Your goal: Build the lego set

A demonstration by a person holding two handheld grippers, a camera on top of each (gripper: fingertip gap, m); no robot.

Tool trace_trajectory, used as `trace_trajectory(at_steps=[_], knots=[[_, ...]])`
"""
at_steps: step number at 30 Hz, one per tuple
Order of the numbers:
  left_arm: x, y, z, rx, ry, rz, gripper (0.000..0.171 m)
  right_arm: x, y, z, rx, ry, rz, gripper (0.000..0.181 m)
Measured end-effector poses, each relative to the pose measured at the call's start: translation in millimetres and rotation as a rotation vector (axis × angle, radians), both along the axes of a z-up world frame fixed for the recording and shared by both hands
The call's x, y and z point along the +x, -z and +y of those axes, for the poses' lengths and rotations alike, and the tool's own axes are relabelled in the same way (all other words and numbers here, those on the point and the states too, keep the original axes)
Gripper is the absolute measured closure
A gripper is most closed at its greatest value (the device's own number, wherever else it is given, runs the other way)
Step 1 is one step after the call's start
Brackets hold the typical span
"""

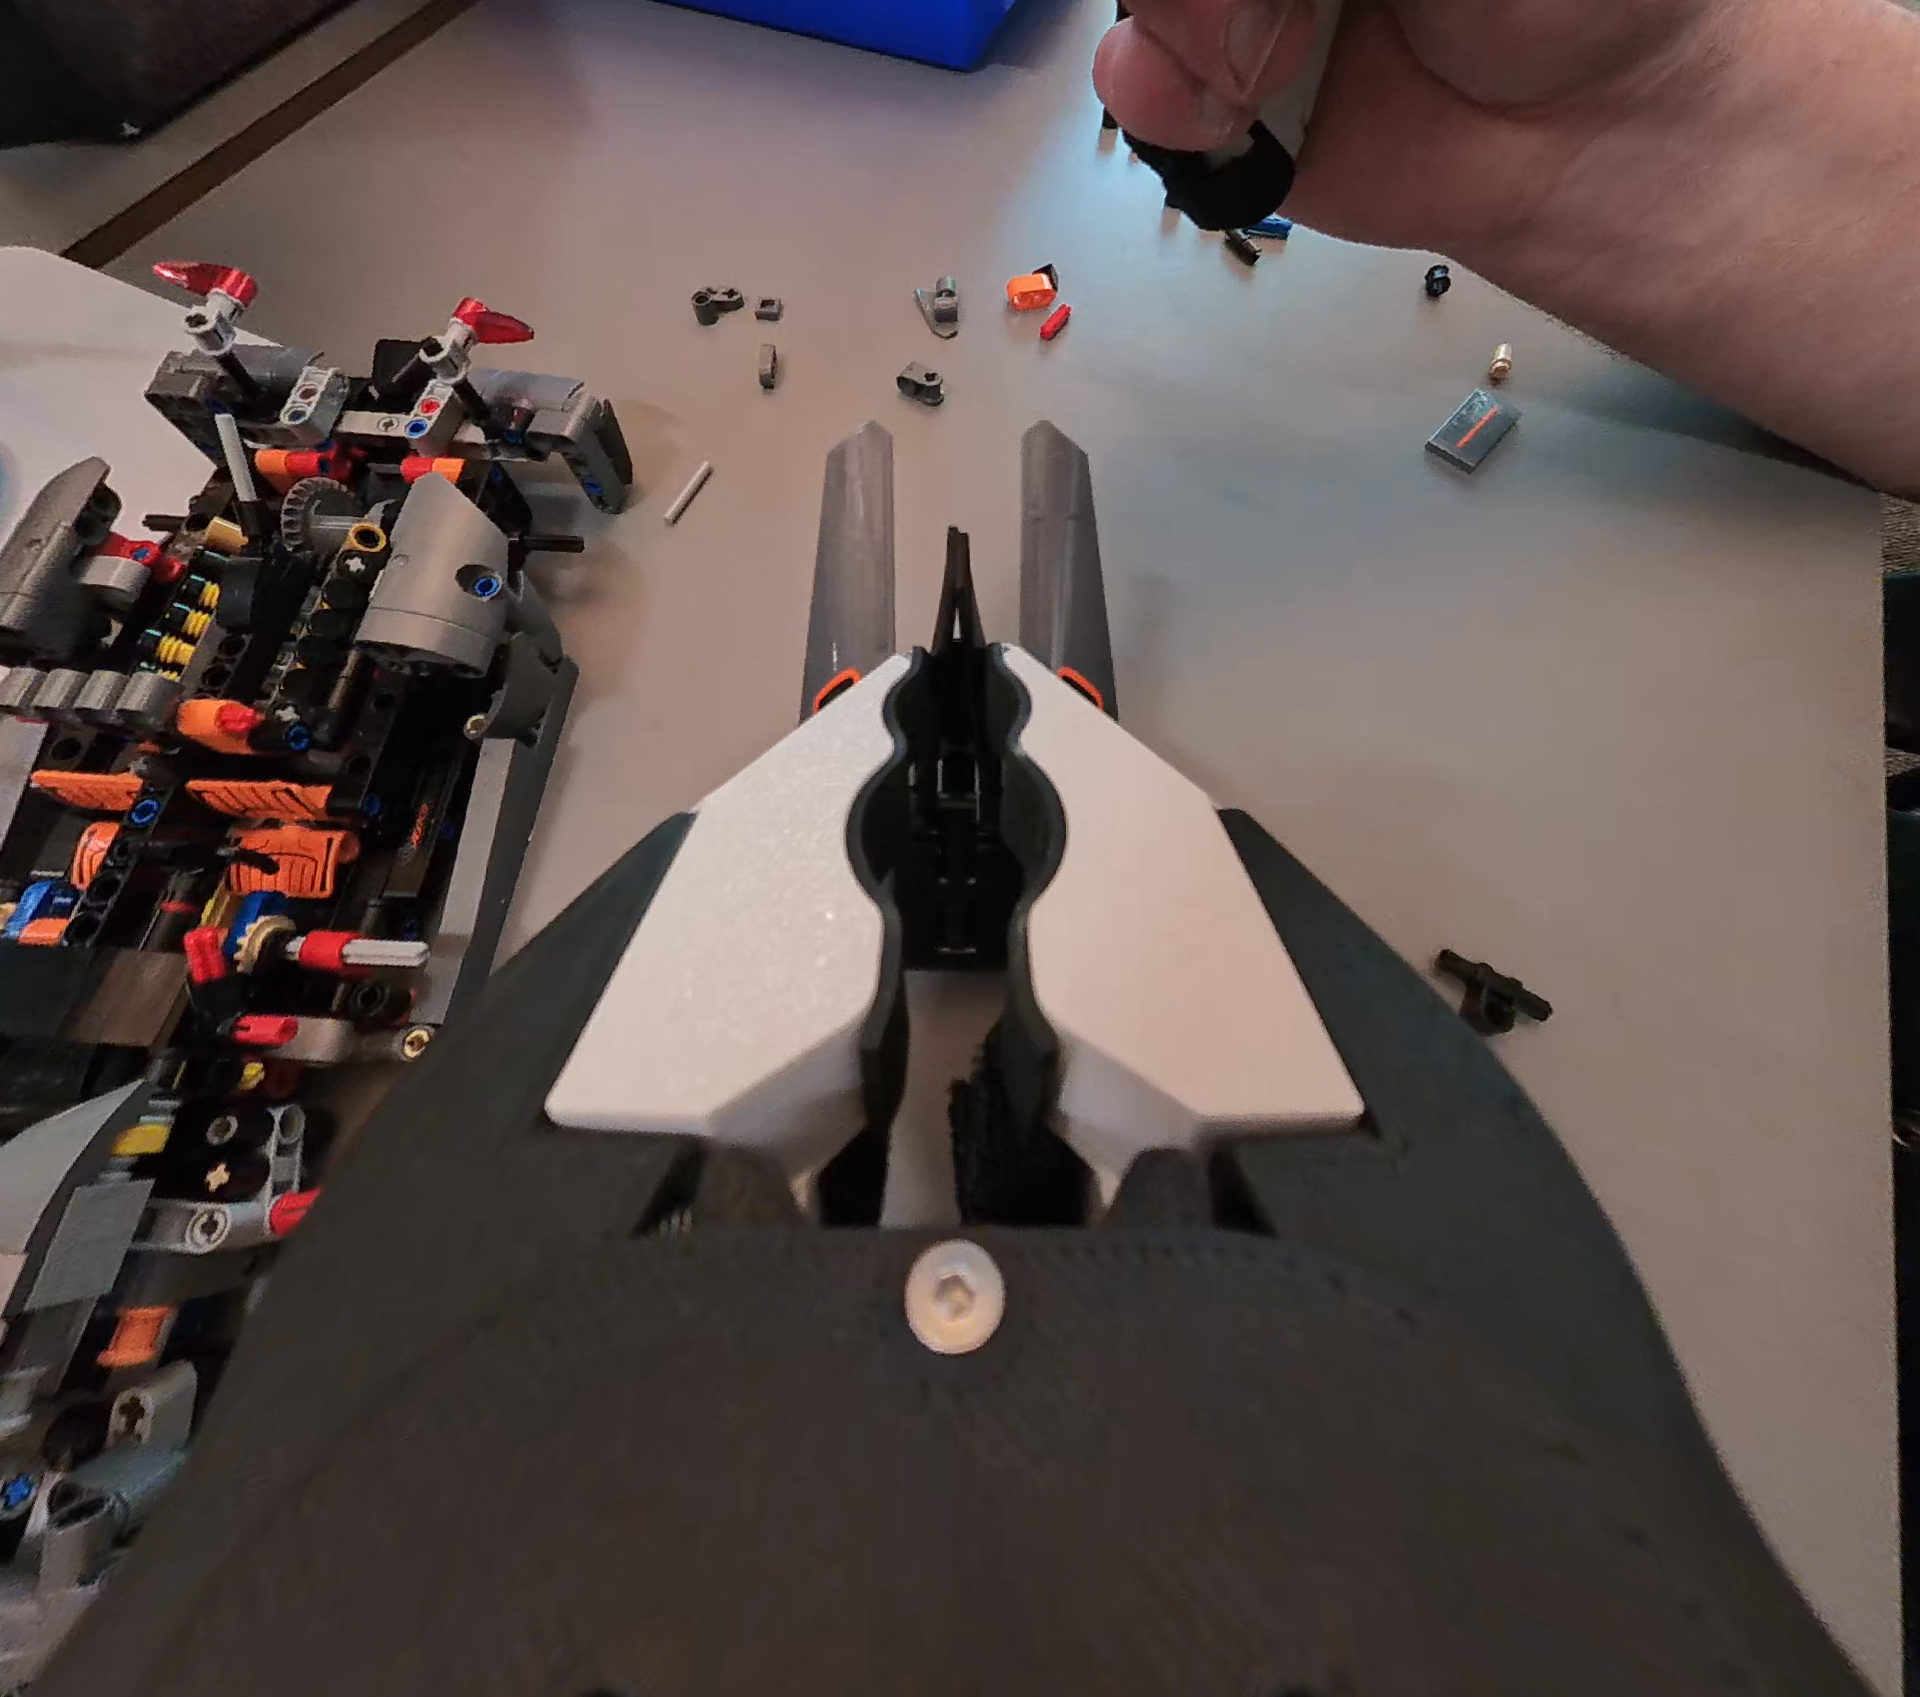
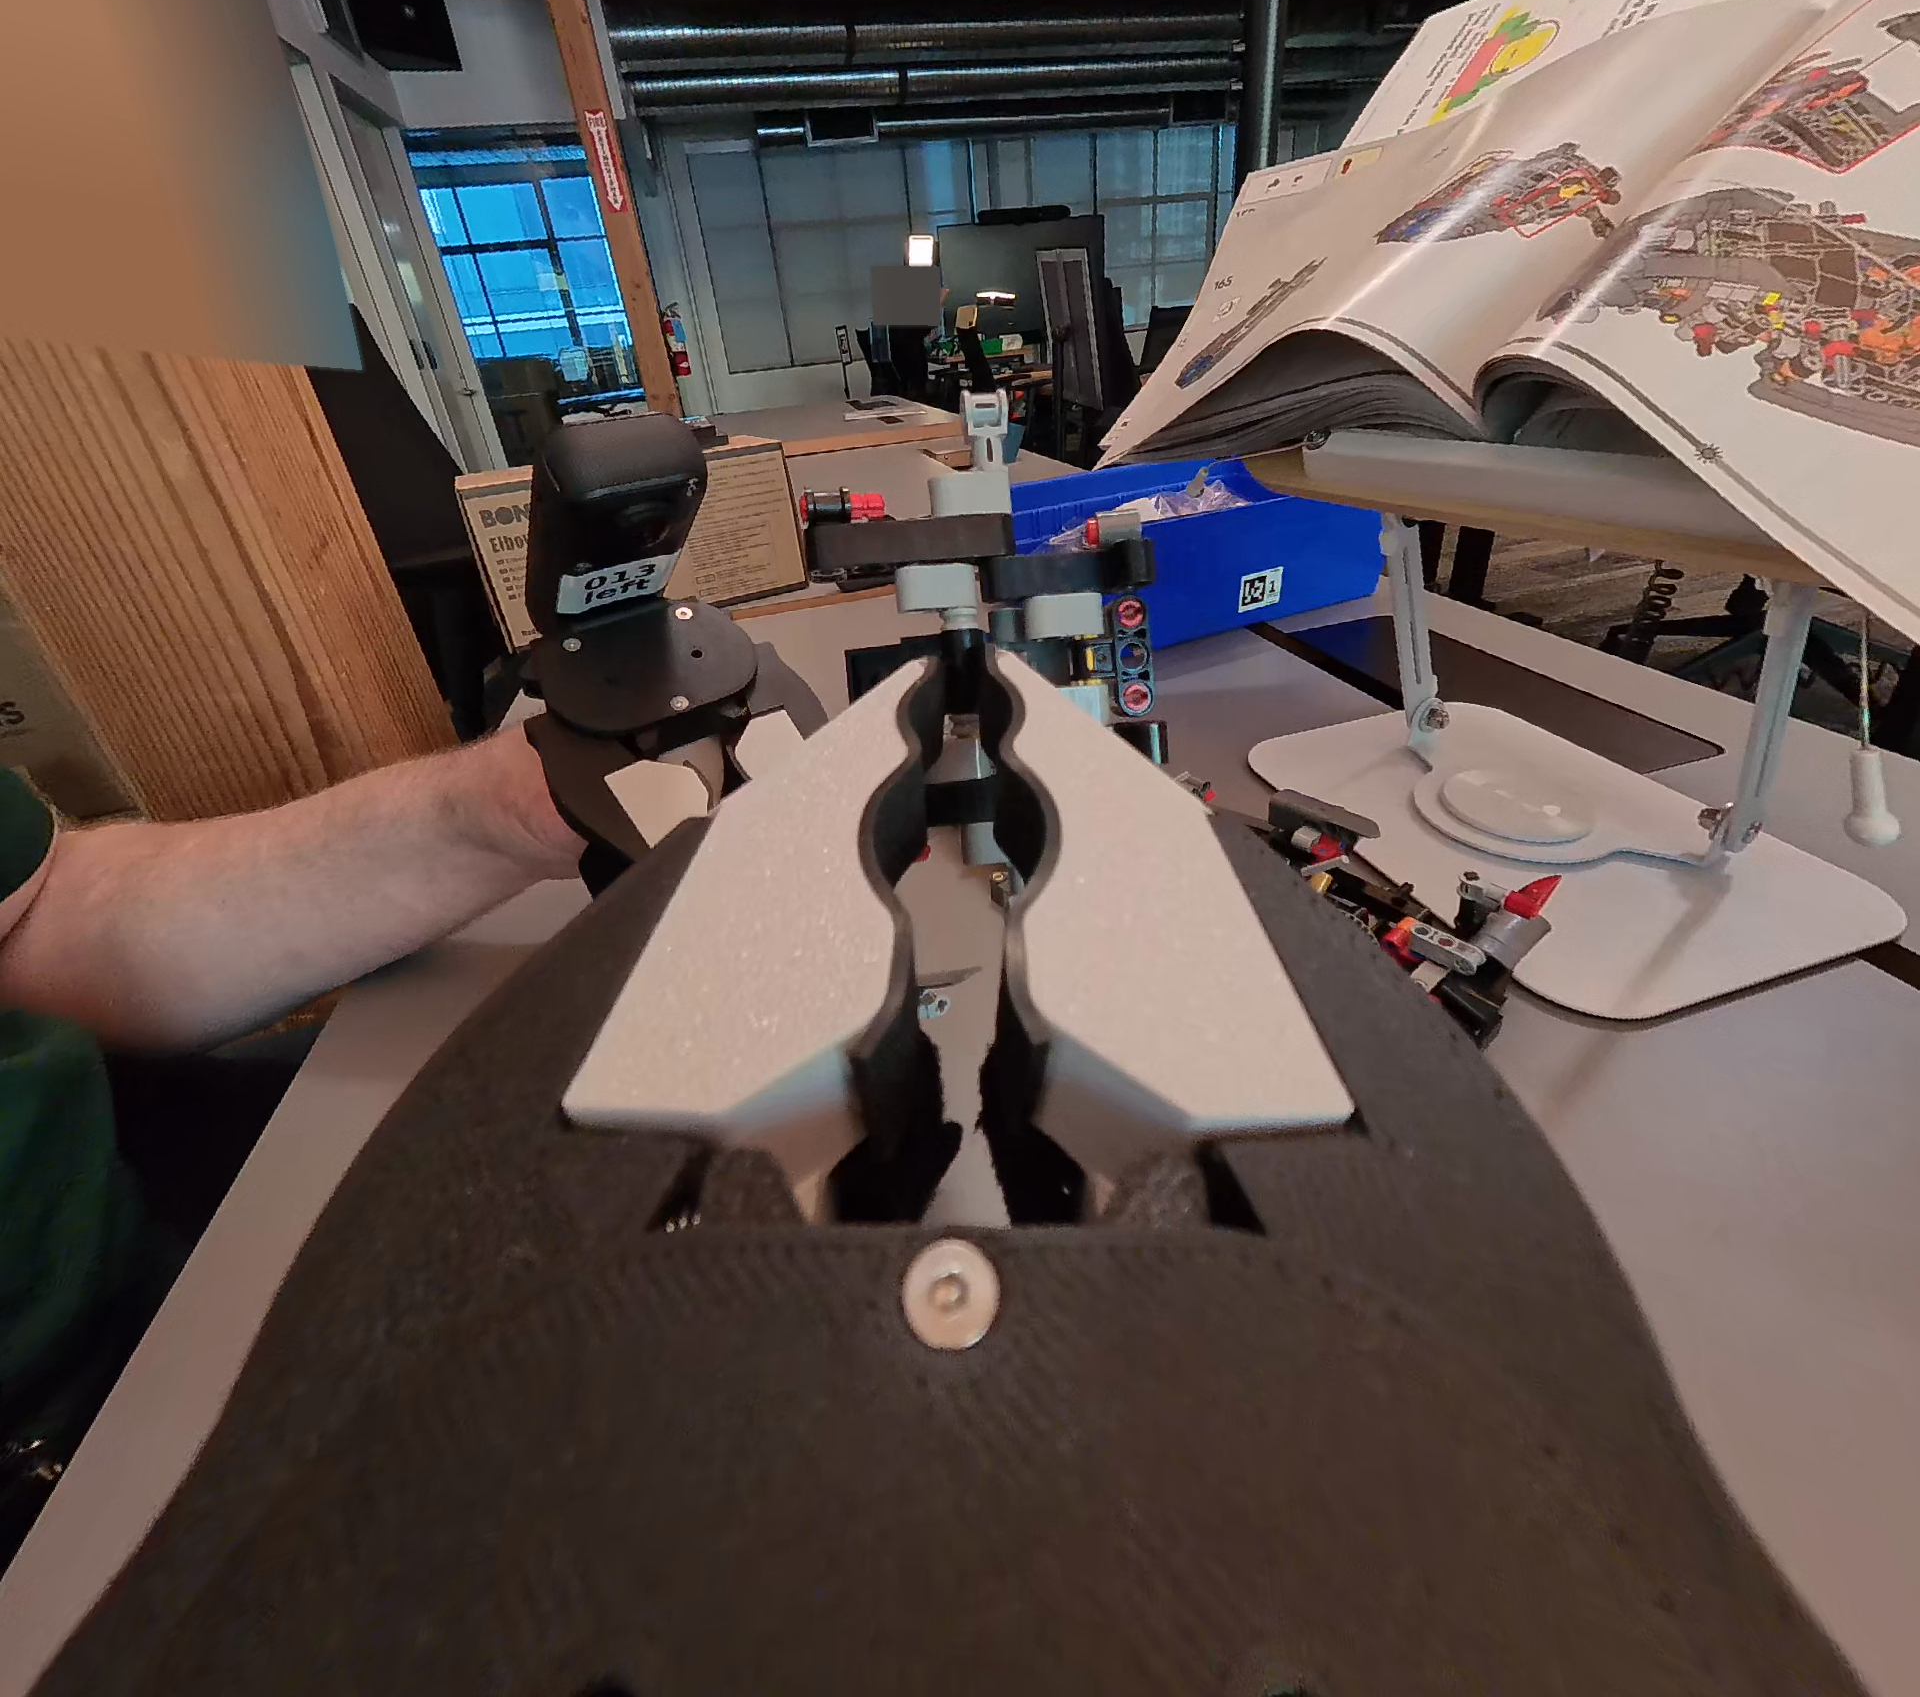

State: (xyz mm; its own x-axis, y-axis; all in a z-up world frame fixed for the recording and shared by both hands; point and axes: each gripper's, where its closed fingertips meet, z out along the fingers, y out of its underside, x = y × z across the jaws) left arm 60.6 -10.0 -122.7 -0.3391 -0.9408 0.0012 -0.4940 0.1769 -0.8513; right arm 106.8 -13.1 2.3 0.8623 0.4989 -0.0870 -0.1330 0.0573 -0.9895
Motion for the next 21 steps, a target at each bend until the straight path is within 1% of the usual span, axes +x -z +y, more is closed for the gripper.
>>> trace_trajectory(at_steps=[10, 15, 19, 21], knots=[[0, 0, -1, 0.011, -0.001, -0.005, 0.164, 1, -1, -1, 0.0, 0.002, 0.003, 0.178], [0, -2, -1, 0.021, -0.005, -0.01, 0.164, 5, 1, 1, -0.029, 0.021, -0.002, 0.177], [-5, -3, 0, 0.051, -0.008, 0.001, 0.164, 12, 14, 4, -0.154, 0.045, 0.006, 0.177], [-8, -4, 3, 0.074, -0.013, 0.008, 0.164, 14, 22, 2, -0.244, 0.057, -0.013, 0.177]])
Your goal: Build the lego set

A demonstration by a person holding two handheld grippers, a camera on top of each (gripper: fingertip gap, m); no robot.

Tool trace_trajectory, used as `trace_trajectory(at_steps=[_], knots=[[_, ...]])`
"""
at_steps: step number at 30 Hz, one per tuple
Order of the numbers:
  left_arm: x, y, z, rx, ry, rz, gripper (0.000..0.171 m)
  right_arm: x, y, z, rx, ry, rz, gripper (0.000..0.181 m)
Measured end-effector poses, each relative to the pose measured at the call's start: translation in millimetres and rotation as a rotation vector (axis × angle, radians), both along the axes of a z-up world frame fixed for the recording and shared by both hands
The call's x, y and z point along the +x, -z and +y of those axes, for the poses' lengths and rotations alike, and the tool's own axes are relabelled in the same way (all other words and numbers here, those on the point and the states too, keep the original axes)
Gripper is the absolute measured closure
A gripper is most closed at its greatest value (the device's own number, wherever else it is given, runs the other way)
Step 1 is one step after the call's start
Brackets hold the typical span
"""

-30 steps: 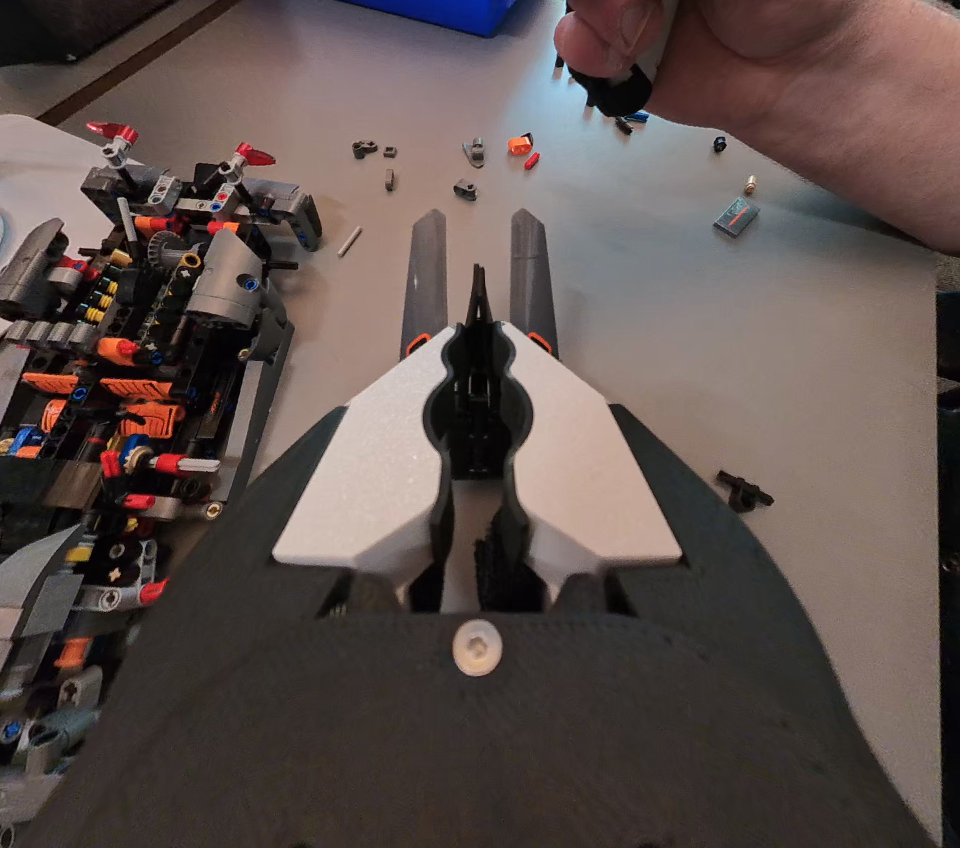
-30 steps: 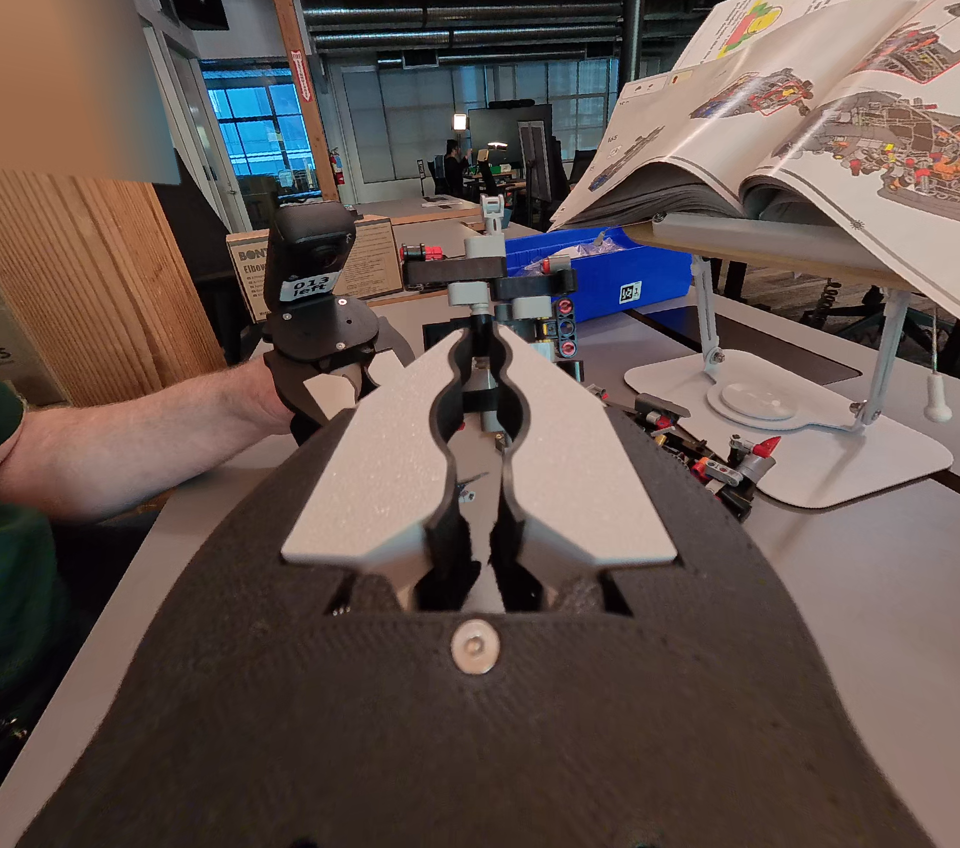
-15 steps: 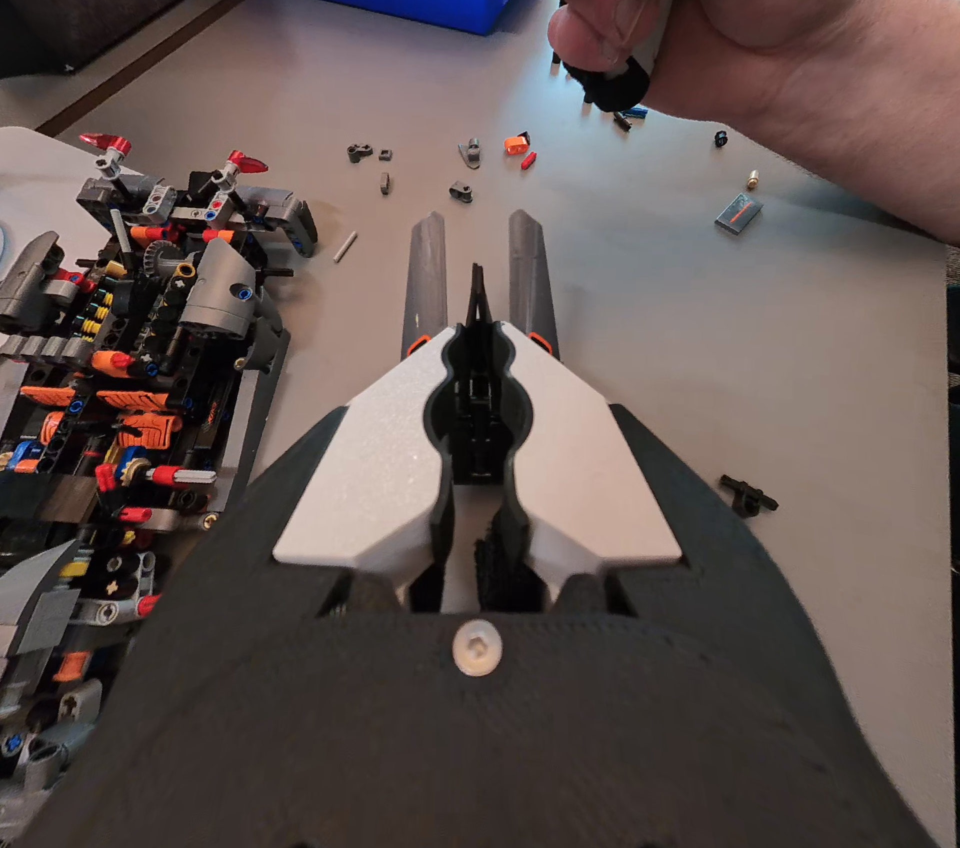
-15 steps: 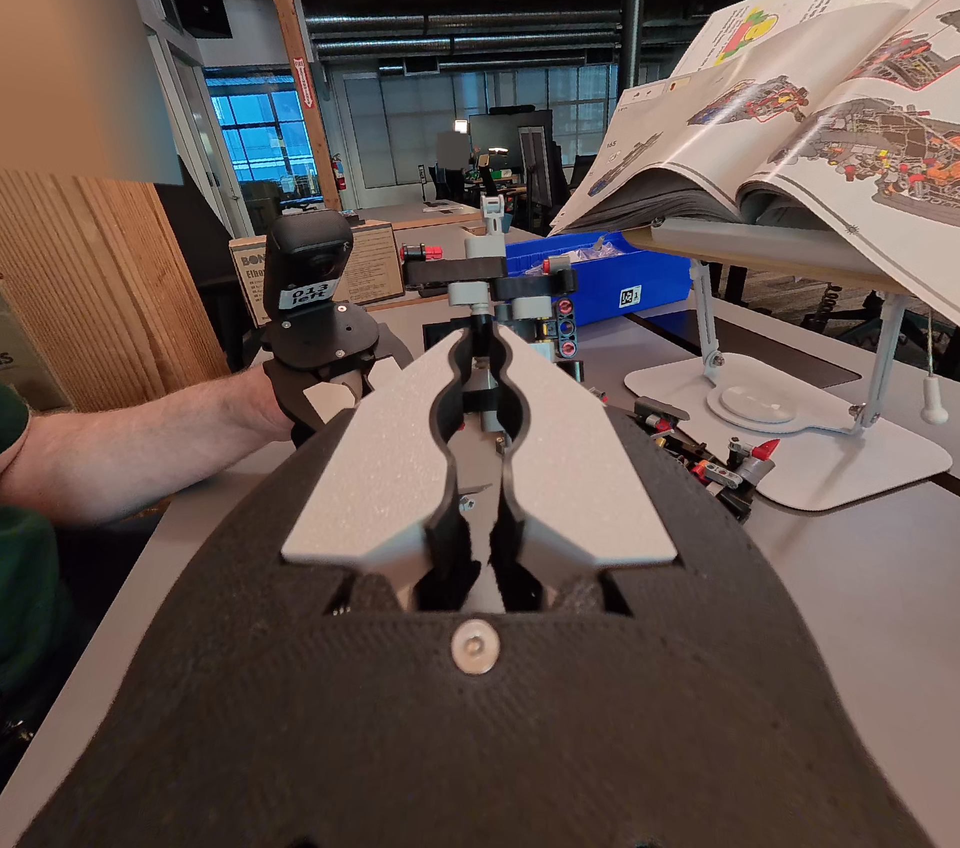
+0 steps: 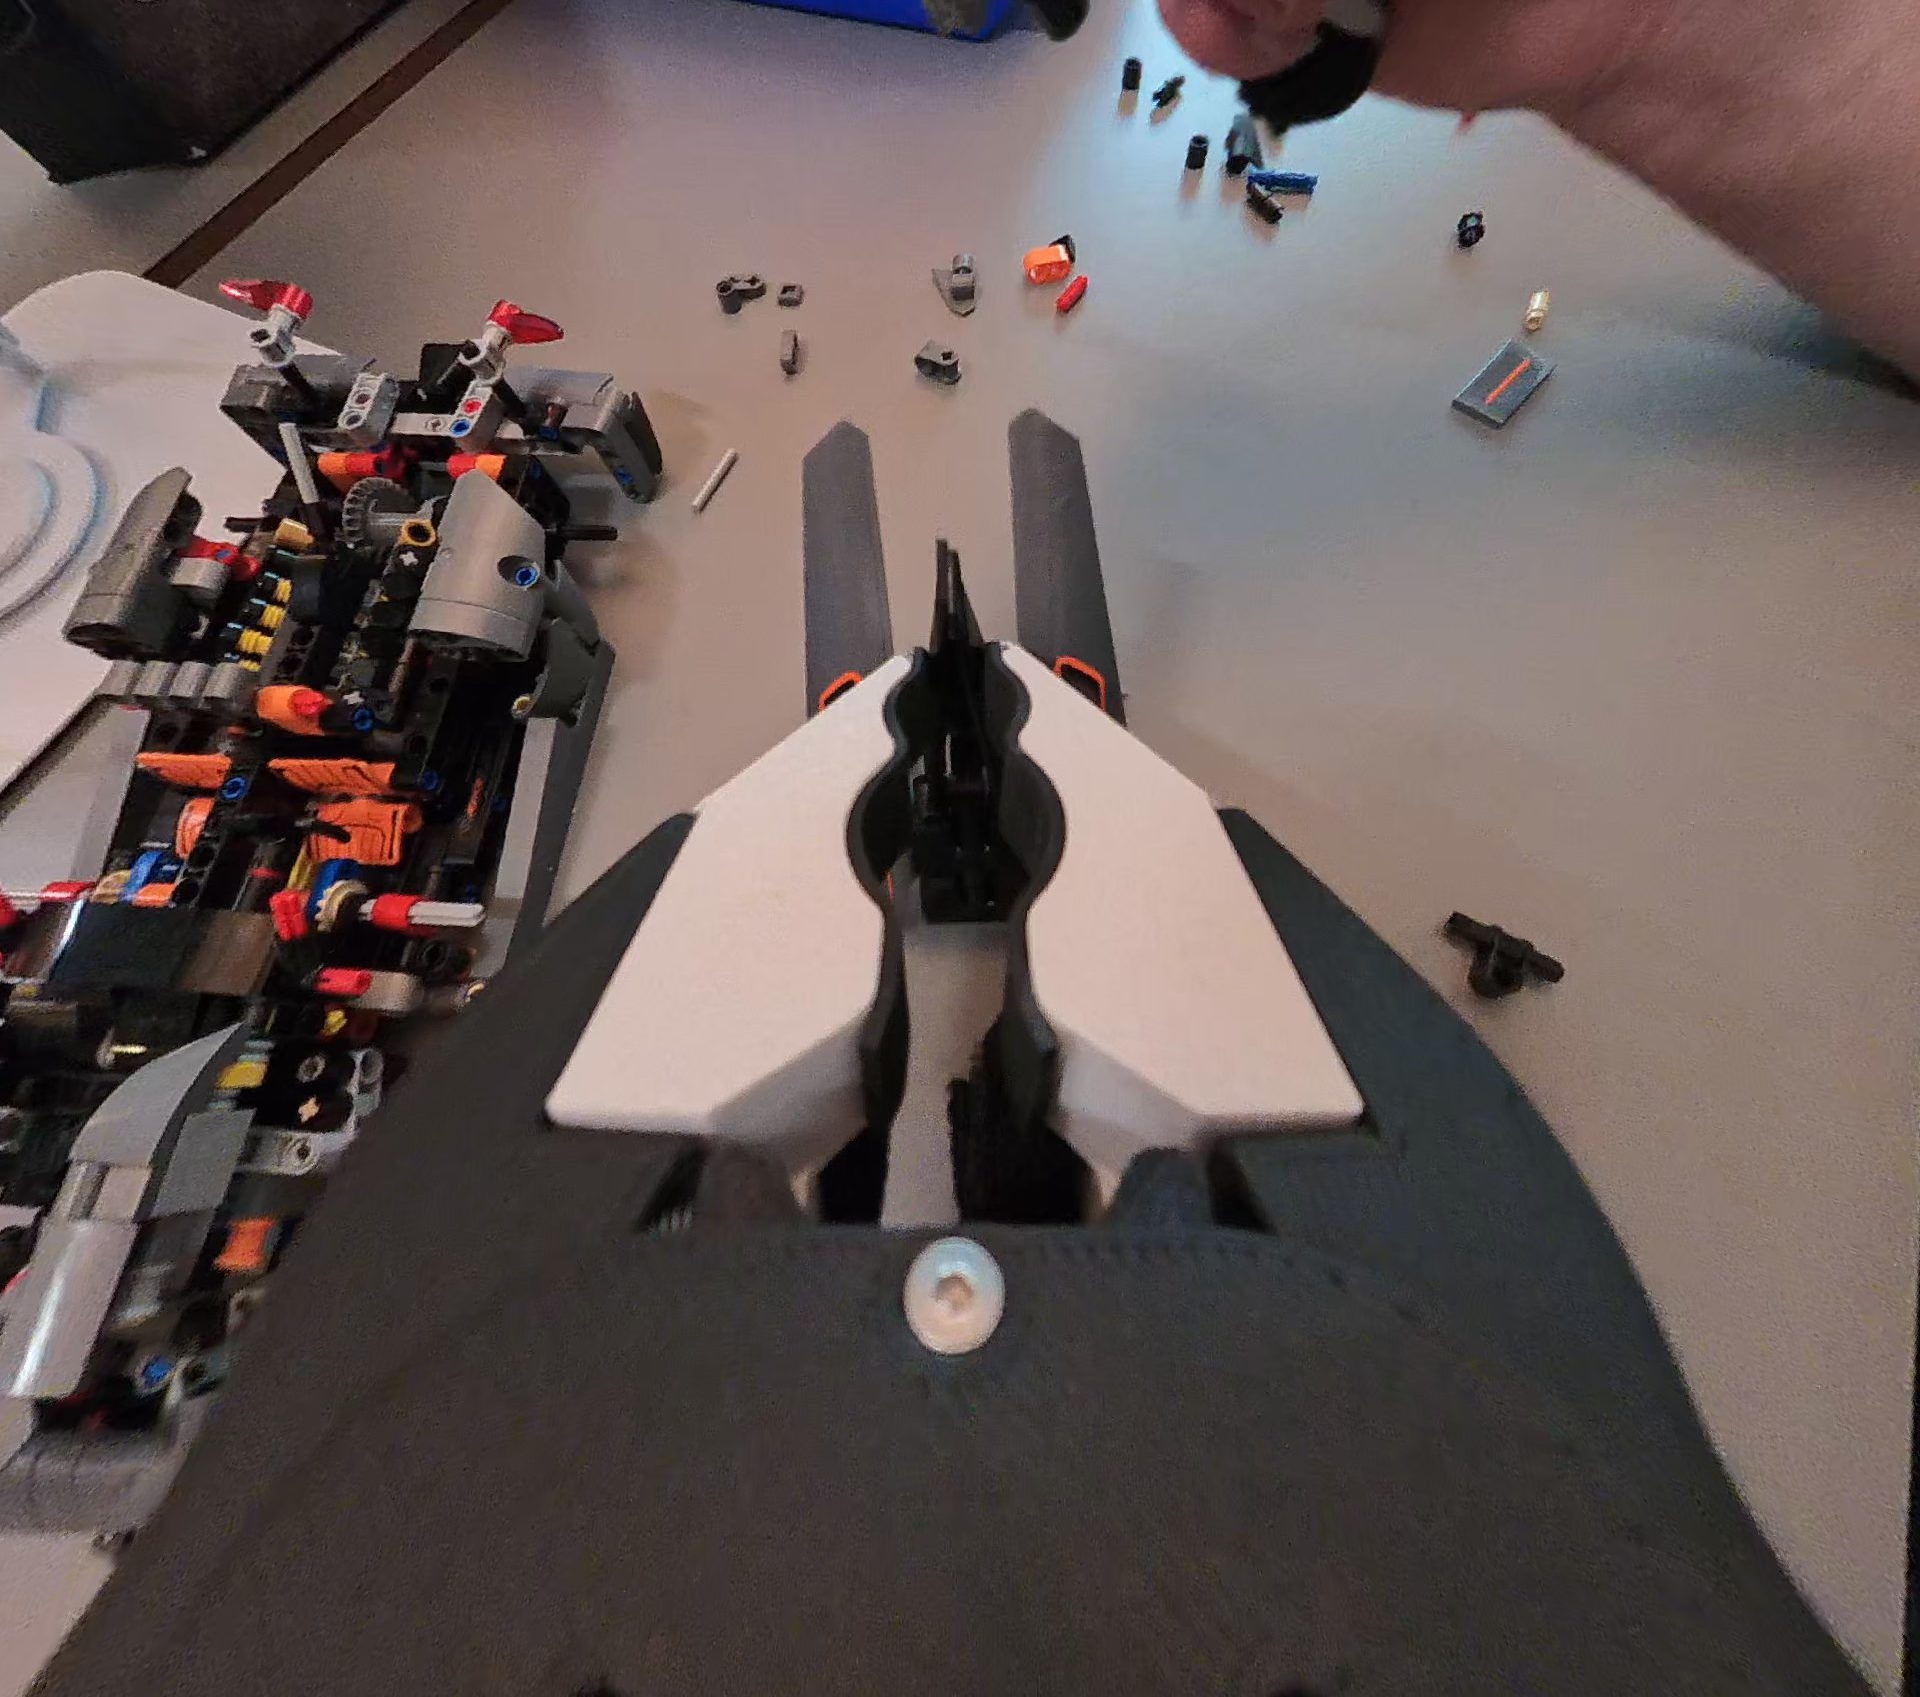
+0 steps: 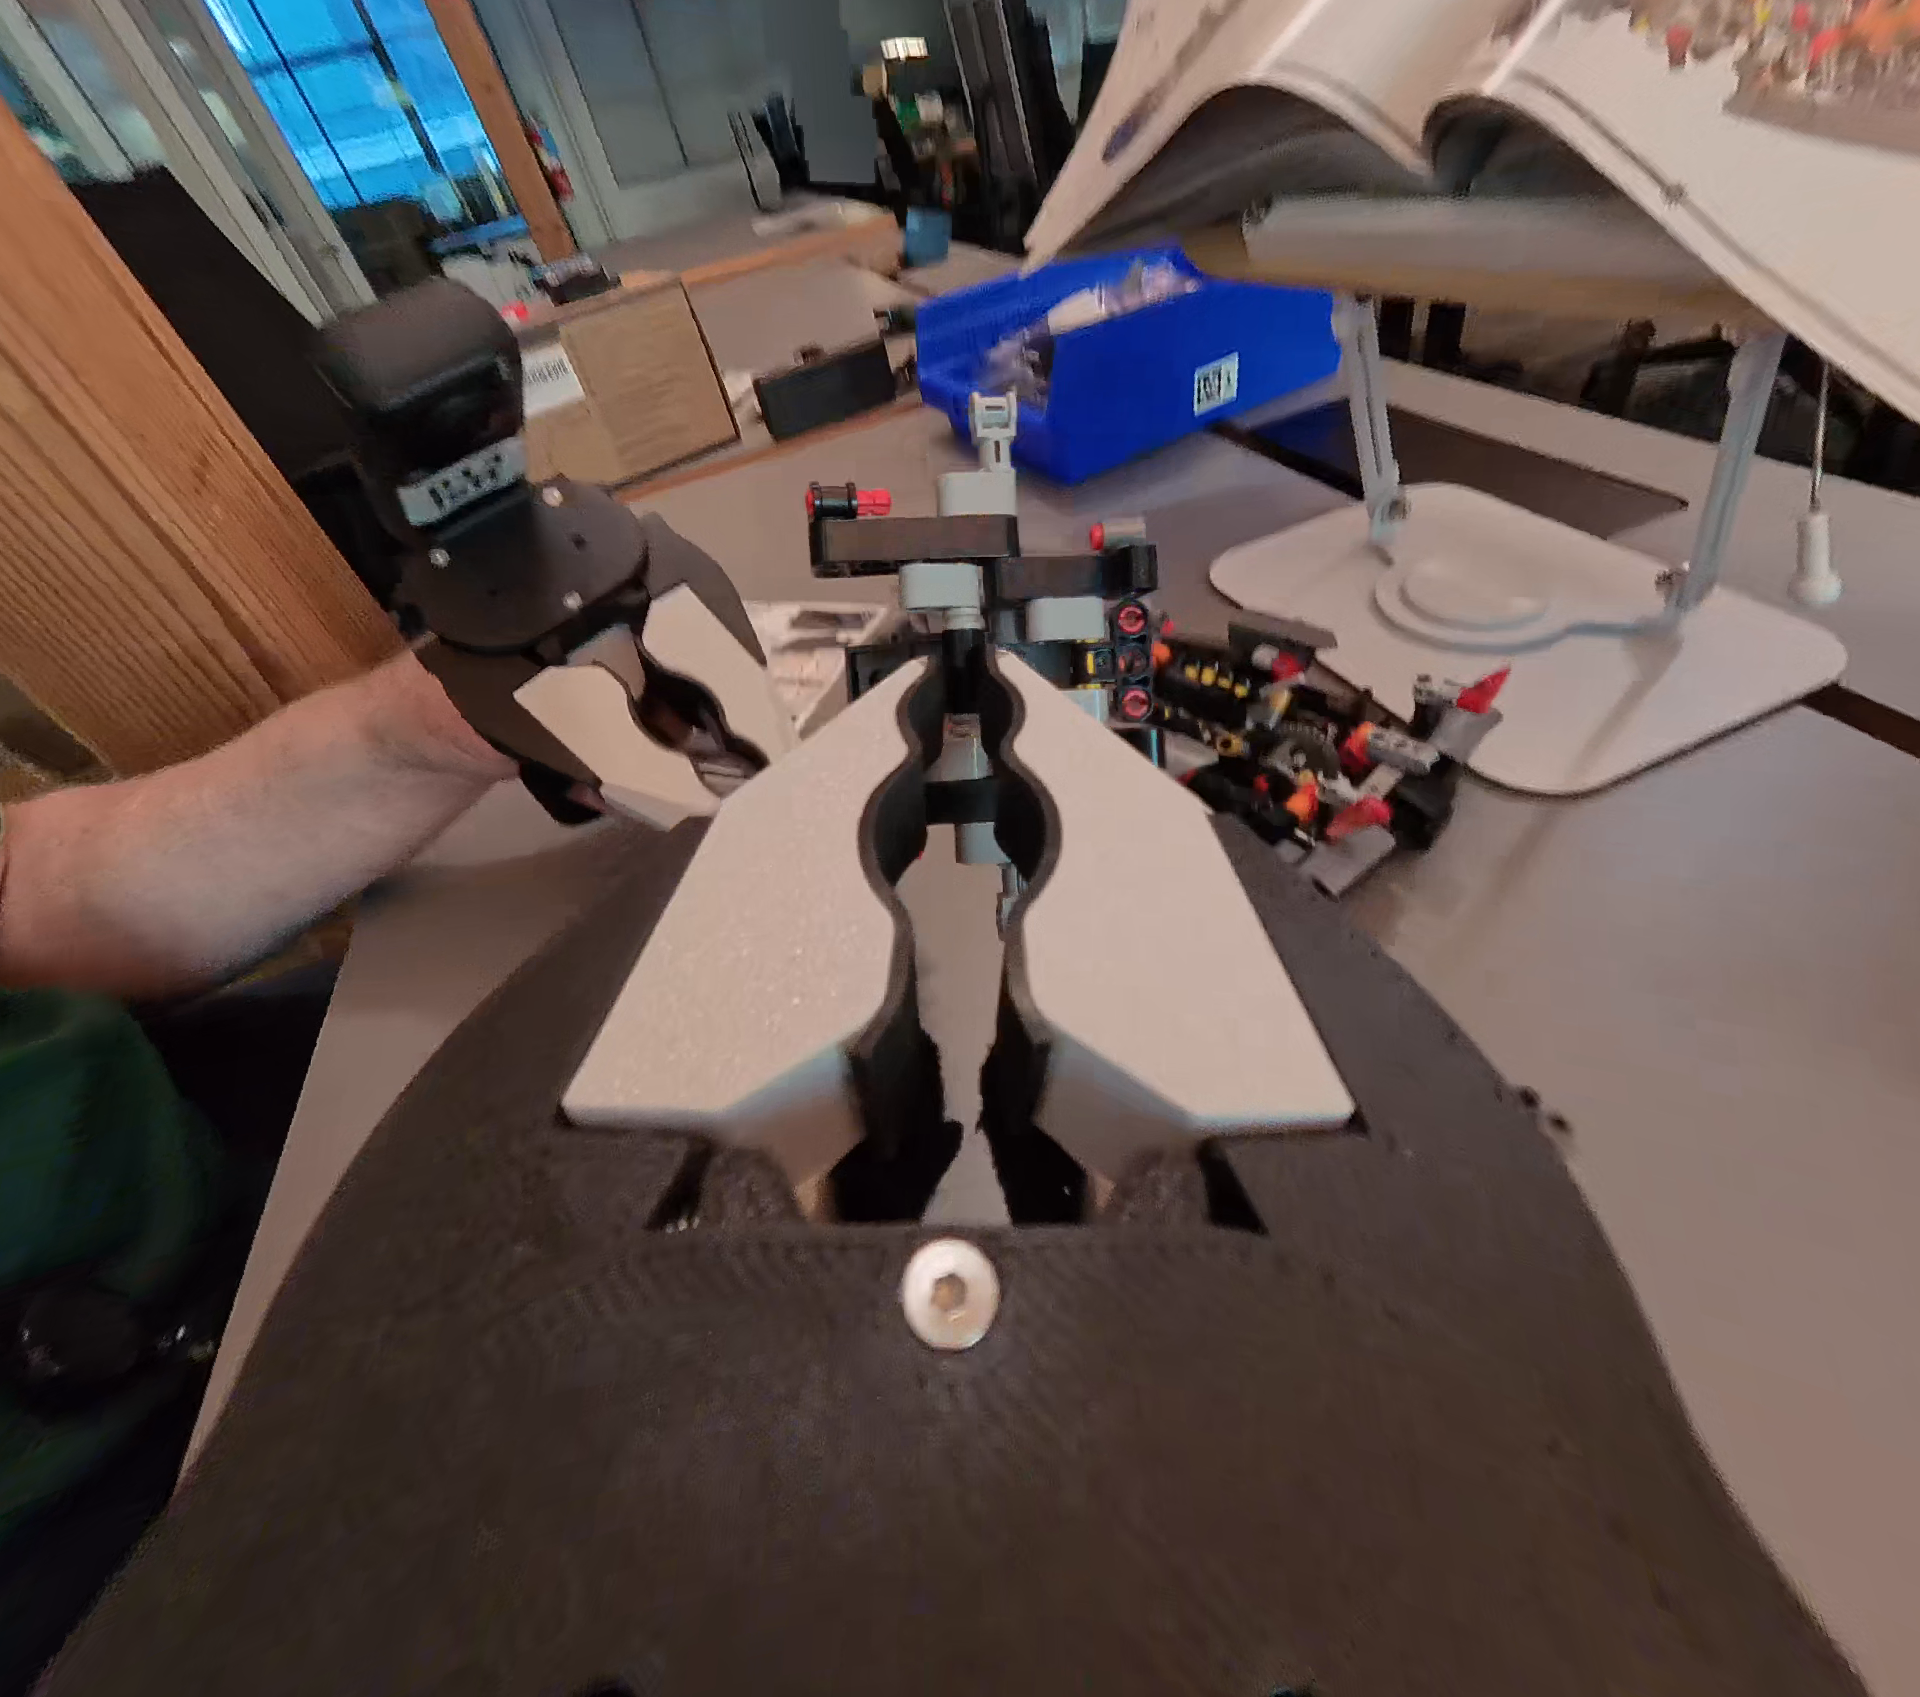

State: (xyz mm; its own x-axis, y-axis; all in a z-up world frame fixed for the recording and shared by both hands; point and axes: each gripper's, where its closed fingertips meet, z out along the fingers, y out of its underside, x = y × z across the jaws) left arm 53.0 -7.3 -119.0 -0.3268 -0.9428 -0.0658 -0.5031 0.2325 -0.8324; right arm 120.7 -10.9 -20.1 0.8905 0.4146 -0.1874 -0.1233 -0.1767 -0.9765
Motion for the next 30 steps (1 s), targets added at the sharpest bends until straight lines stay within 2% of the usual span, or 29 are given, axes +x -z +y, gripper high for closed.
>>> trace_trajectory(at_steps=[5, 10, 22, 30], knots=[[-6, -1, 2, 0.011, -0.004, 0.003, 0.164, 4, 36, -13, -0.238, 0.033, -0.142, 0.178], [-8, -1, 0, 0.019, -0.004, 0.001, 0.164, -4, 55, -21, -0.34, 0.021, -0.132, 0.178], [-20, -5, 3, 0.082, -0.021, 0.016, 0.164, -17, 72, -23, -0.414, 0.026, -0.194, 0.178], [-13, 3, -12, 0.099, 0.039, 0.063, 0.163, -17, 79, -25, -0.439, 0.034, -0.192, 0.178]])
